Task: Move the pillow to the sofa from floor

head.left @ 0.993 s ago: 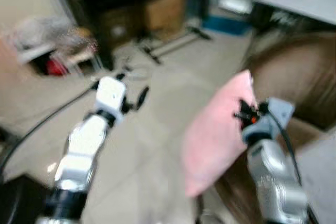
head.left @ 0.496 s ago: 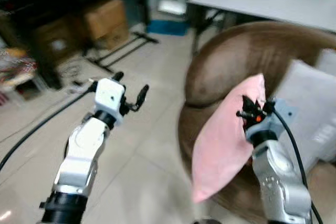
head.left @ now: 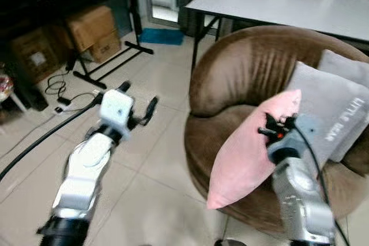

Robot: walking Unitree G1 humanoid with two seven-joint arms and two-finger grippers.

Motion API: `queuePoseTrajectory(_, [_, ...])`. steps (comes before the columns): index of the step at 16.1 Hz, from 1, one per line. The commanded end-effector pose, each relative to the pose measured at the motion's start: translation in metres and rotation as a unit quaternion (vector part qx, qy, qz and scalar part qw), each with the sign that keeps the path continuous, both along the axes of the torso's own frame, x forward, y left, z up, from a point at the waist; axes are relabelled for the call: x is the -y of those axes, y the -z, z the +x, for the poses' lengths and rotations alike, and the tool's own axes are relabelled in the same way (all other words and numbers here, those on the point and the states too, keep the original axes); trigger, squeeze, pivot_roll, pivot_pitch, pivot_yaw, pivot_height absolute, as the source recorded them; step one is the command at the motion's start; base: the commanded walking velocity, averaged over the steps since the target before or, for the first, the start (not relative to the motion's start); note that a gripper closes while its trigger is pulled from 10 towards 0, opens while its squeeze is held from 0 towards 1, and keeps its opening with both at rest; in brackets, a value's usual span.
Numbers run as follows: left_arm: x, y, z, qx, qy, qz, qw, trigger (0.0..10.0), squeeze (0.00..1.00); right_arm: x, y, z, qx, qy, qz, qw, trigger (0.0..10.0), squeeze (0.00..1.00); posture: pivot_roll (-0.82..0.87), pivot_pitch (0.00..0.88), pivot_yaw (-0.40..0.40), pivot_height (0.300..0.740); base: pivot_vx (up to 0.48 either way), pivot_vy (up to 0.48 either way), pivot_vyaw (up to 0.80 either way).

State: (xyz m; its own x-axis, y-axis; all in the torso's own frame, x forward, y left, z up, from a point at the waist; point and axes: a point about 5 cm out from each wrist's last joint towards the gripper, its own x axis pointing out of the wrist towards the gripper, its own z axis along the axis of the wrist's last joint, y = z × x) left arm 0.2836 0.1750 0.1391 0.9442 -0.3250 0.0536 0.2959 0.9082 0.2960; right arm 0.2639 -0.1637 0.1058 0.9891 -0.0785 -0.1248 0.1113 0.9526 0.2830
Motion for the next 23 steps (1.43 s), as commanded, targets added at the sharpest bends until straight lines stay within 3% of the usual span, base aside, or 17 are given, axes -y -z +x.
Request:
queuePoseTrajectory(1, [0.001, -0.001, 0.001, 0.006, 0.007, 0.016, 1.0, 10.0, 0.0, -0.001, -0.013, 0.005, 0.035, -0.005, -0.009, 0.999, 10.0, 0.0, -0.03, 0.0, 0.004, 0.74, 0.0, 0.386, 0.0])
queuePoseTrajectory(4, [0.002, 0.004, -0.002, -0.001, 0.007, 0.014, 1.0, 10.0, 0.0, -0.004, -0.014, 0.007, 0.038, -0.015, -0.019, 0.999, 10.0, 0.0, -0.02, 0.0, 0.004, 0.74, 0.0, 0.352, 0.0])
queuePoseTrajectory(10, [0.004, 0.007, -0.004, 0.002, 0.009, -0.012, 1.0, 10.0, 0.0, -0.013, -0.02, 0.013, 0.054, -0.068, -0.051, 0.995, 10.0, 0.0, -0.03, 0.0, -0.001, 0.74, 0.0, 0.0, 0.0])
queuePoseTrajectory(21, [0.005, 0.008, -0.006, -0.005, 0.015, -0.018, 1.0, 10.0, 0.0, -0.011, -0.025, 0.022, 0.065, -0.054, -0.052, 0.995, 10.0, 0.0, -0.02, 0.0, -0.002, 0.74, 0.318, 0.0, 0.0])
queuePoseTrajectory(23, [0.005, 0.008, -0.005, -0.006, 0.018, -0.016, 1.0, 10.0, 0.0, -0.012, -0.024, 0.022, 0.064, -0.054, -0.05, 0.995, 10.0, 0.0, -0.02, 0.0, -0.001, 0.74, 0.322, 0.0, -0.67])
